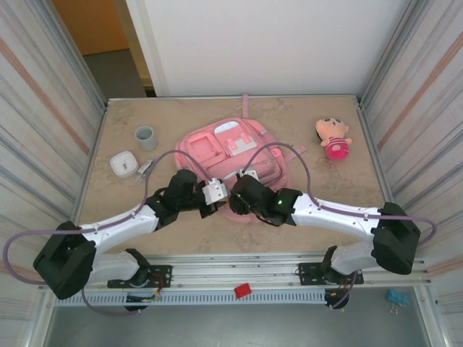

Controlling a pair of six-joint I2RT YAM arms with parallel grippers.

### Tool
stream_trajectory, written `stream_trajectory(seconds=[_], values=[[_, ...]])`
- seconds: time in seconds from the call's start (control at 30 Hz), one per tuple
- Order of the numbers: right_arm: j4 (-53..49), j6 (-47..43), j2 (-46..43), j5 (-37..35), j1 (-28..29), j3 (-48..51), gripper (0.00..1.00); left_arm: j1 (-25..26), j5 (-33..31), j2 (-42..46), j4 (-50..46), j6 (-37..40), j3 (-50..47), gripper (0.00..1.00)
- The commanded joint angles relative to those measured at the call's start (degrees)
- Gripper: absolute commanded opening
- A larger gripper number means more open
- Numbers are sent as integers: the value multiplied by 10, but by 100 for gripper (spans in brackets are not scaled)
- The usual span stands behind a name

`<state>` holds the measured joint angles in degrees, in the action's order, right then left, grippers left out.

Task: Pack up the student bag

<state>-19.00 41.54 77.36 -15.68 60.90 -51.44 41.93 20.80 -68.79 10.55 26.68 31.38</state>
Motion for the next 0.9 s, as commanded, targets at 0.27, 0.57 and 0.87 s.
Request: stream_trajectory(seconds=[0.27, 0.57, 0.87], values=[[-44, 1, -46, -42, -23, 18, 6, -8, 18, 43, 30, -15, -2, 0], [-80, -16, -145, 5, -131, 75, 0, -10, -28, 66, -12, 3, -9, 0], [4, -80, -235, 250, -237, 133, 0, -12, -117, 125, -59, -17, -36, 7]])
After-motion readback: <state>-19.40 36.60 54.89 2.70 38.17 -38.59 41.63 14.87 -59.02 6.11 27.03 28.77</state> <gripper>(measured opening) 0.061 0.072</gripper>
